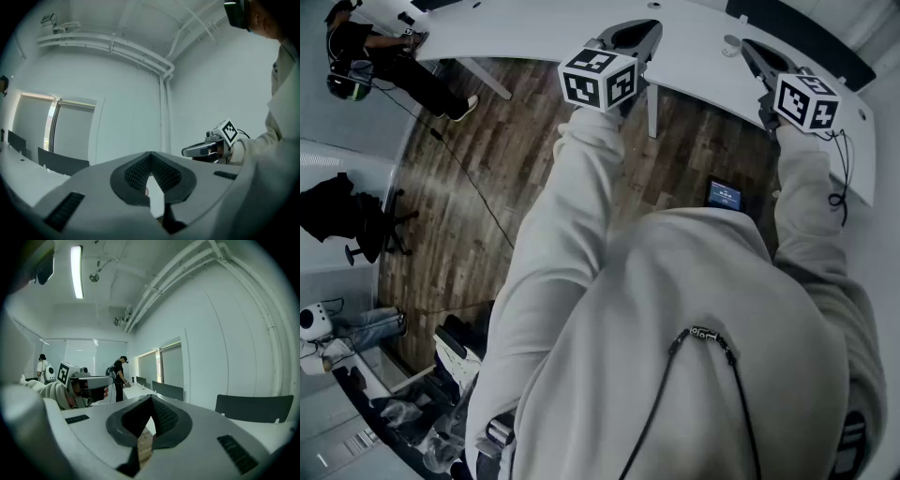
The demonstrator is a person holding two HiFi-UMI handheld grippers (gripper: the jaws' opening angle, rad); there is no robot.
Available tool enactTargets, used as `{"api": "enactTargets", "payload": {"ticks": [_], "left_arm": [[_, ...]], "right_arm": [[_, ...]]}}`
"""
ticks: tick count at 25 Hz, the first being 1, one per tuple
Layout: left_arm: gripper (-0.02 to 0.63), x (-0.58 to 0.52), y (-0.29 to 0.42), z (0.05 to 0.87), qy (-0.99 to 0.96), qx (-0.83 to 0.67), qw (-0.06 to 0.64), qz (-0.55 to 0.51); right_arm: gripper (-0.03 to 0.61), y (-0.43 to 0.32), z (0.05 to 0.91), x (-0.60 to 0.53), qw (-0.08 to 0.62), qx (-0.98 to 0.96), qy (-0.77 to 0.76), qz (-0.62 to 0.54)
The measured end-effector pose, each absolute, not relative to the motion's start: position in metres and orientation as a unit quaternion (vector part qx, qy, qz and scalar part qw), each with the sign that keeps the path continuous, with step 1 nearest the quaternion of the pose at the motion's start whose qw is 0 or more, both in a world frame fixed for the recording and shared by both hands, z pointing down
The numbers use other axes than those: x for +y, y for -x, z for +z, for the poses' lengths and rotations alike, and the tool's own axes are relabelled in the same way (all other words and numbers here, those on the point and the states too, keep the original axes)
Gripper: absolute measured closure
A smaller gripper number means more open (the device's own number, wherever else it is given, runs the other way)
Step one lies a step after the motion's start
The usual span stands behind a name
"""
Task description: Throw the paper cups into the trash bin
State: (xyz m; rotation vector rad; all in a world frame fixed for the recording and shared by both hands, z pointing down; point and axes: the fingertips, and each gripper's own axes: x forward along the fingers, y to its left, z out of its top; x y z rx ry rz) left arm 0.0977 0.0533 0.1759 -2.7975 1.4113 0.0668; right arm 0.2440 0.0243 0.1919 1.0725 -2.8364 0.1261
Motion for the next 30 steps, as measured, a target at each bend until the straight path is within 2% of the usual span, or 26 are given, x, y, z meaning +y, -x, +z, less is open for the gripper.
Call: {"api": "enactTargets", "payload": {"ticks": [10, 15, 30], "left_arm": [[0.618, 0.049, -0.105, 0.177, 0.896, 0.443, 0.004, 0.021], [0.618, 0.050, -0.100, 0.166, 0.888, 0.458, 0.029, 0.041], [0.618, -0.007, -0.138, 0.181, 0.894, 0.447, 0.001, 0.037]], "right_arm": [[0.560, -0.244, 0.197, 0.019, 0.057, -0.934, -0.350, 0.050], [0.560, -0.248, 0.198, 0.020, 0.032, -0.934, -0.347, 0.082], [0.560, -0.271, 0.220, -0.027, 0.037, -0.935, -0.338, 0.101]]}}
